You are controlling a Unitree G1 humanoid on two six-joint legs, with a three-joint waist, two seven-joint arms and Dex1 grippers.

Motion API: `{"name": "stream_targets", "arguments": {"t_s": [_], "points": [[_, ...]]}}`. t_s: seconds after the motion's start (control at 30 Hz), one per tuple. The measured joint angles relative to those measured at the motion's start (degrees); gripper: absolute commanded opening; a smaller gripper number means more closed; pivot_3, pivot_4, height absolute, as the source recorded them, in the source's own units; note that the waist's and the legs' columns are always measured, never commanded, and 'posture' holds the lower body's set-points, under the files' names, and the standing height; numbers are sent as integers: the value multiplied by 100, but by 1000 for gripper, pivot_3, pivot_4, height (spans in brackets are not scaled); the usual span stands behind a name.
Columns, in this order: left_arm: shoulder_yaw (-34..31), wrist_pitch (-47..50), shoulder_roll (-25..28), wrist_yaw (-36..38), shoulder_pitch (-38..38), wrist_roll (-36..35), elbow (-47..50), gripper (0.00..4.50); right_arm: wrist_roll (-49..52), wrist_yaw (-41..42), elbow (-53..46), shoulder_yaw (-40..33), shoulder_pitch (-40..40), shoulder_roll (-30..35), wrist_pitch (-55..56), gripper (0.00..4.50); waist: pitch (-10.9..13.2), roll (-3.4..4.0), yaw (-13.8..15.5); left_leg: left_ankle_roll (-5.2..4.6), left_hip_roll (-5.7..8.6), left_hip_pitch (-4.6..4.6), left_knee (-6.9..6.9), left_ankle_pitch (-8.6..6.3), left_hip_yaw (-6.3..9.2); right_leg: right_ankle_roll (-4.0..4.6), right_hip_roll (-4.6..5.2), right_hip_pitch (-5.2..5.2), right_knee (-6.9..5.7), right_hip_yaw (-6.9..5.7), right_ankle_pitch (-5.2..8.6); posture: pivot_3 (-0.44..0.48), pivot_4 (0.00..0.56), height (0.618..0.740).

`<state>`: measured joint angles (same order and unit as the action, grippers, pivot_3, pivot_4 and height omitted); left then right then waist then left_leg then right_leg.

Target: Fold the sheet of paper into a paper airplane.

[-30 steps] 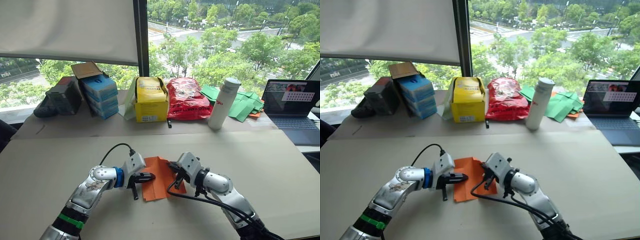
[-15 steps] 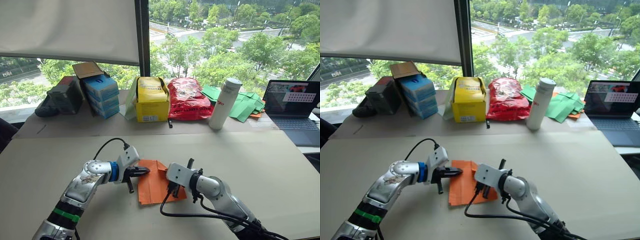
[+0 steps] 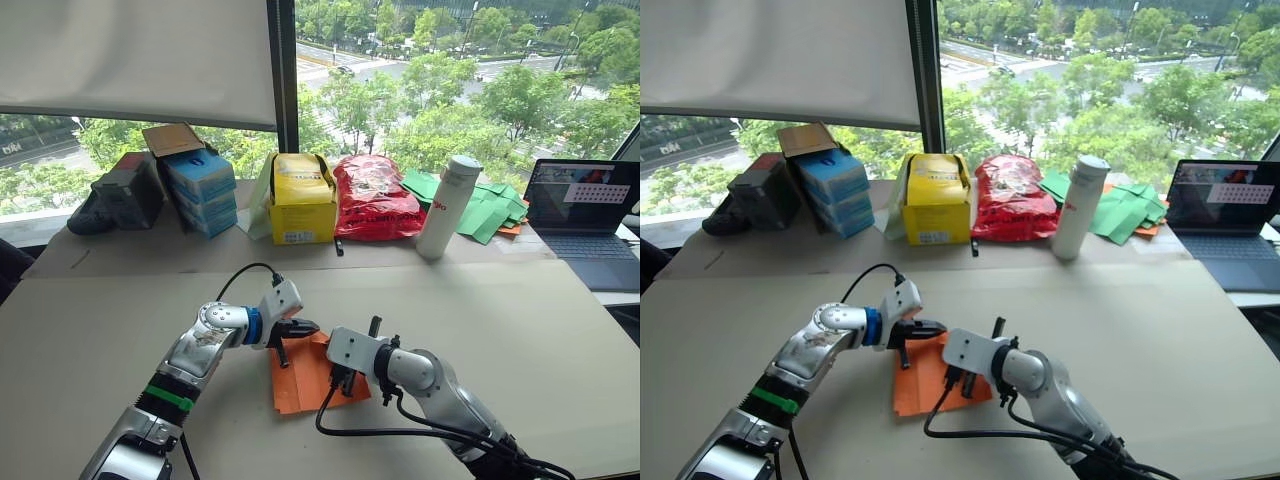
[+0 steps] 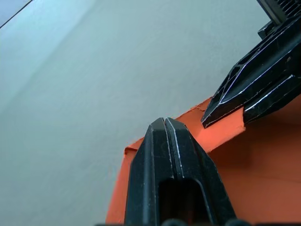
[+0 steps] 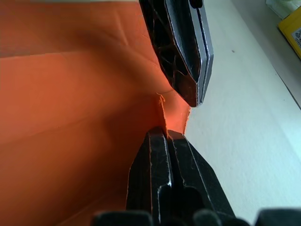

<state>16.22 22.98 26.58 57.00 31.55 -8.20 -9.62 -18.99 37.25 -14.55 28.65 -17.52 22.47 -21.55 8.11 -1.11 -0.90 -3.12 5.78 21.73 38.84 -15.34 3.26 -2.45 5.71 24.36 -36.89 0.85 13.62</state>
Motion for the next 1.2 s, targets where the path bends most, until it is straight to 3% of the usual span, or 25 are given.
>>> {"name": "stream_targets", "arguments": {"t_s": [0.57, 0.6, 0.73, 0.93, 1.13, 1.2], "points": [[271, -951, -101, -26, 239, 671, -694, 0, -20, 157, 36, 0, -52, -5, -2, 36, -12, -11, 13, -1, 0, -11, 0, -1, 0, 0, 0, -10, 0, -1, 0, 0, 150, 740], [278, -1009, -98, -27, 222, 707, -694, 0, -9, 174, 42, -10, -70, -7, -17, 612, -13, -11, 11, -1, 0, -12, 0, -1, 0, 0, 0, -10, 0, 0, 0, 0, 150, 740], [295, -1141, -101, -64, 165, 788, -669, 0, 309, 413, -84, -186, -110, -172, -455, 1924, -18, -13, 11, -6, -2, -13, 0, -4, 0, 0, -1, -11, -1, 0, 0, 0, 150, 740], [271, -1178, -113, -141, 101, 790, -620, 0, 1558, 891, -647, -919, -228, -446, -1662, 1924, -18, -13, 14, -22, -2, -8, 2, -13, 0, 0, 0, -8, 0, 0, 0, 0, 150, 740], [214, -1236, -158, -193, 2, 785, -597, 0, 2043, 713, -664, -1306, -576, -580, -2135, 1924, -18, -13, 15, -23, -1, -10, 2, -14, 1, 0, 3, -8, -5, 0, 0, 0, 150, 740], [185, -1285, -157, -198, -41, 784, -585, 0, 2004, 552, -412, -1215, -636, -568, -2140, 1067, -18, -13, 9, -20, -1, -10, 1, -12, 1, 1, 4, -7, -5, 0, -1, 0, 150, 740]]}}
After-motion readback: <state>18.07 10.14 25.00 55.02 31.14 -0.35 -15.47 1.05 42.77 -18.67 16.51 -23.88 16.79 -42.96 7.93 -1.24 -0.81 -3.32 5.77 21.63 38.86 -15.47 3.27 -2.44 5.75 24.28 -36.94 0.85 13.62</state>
